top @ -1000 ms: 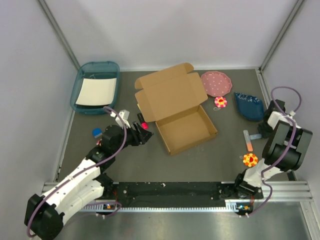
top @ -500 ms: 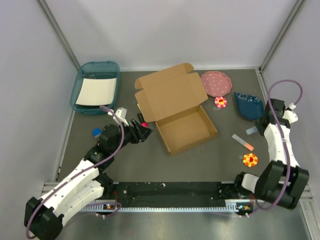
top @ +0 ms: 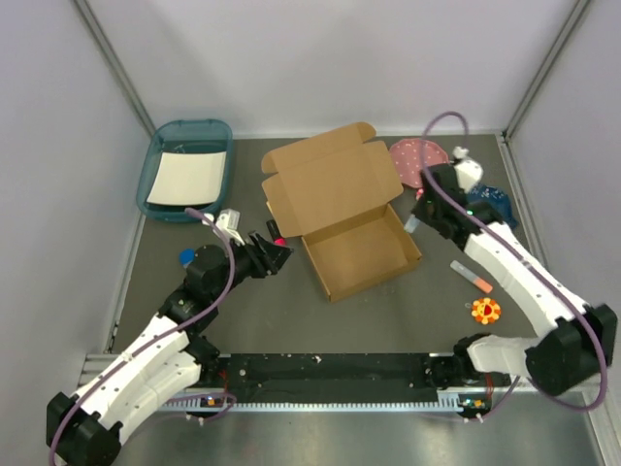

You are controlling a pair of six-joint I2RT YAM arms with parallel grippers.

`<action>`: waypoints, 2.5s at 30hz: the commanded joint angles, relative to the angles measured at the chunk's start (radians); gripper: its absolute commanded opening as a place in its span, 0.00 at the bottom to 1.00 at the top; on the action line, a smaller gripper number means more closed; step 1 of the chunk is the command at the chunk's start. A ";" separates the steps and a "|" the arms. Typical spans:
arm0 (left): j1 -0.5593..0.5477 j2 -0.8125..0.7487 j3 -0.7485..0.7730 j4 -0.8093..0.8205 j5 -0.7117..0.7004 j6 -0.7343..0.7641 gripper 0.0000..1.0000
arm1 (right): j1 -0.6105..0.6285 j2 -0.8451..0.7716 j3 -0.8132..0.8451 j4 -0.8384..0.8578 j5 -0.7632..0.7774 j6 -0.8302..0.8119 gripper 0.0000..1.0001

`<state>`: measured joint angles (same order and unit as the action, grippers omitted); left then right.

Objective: Fold the paper box

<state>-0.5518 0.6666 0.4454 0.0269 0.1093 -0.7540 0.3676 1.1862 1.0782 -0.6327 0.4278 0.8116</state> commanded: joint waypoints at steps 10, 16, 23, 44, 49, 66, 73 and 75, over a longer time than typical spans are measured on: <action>-0.003 -0.071 0.018 -0.102 -0.085 0.018 0.65 | 0.238 0.409 0.141 0.106 -0.032 0.003 0.31; -0.003 -0.050 0.019 -0.107 -0.092 0.025 0.65 | 0.272 0.490 0.181 0.119 -0.107 -0.045 0.46; -0.003 -0.036 0.030 -0.114 -0.135 0.038 0.65 | 0.283 0.428 0.164 0.116 -0.063 -0.057 0.57; -0.002 -0.119 0.088 -0.193 -0.405 0.125 0.68 | -0.068 0.167 -0.241 0.346 -0.032 -0.117 0.45; 0.004 -0.070 0.114 -0.203 -0.499 0.102 0.68 | -0.068 0.216 -0.276 0.363 -0.098 -0.077 0.36; 0.102 0.203 0.219 -0.061 -0.491 0.061 0.69 | 0.045 0.098 -0.508 0.469 -0.285 0.018 0.33; 0.176 0.323 0.324 -0.004 -0.444 0.094 0.70 | 0.090 0.027 -0.512 0.444 -0.301 0.031 0.33; 0.199 0.361 0.364 0.027 -0.430 0.120 0.70 | 0.090 -0.025 -0.512 0.418 -0.284 0.020 0.34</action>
<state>-0.3912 0.9775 0.7158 -0.0586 -0.3527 -0.6769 0.4511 1.2579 0.5632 -0.2024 0.1287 0.8246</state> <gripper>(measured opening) 0.699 0.331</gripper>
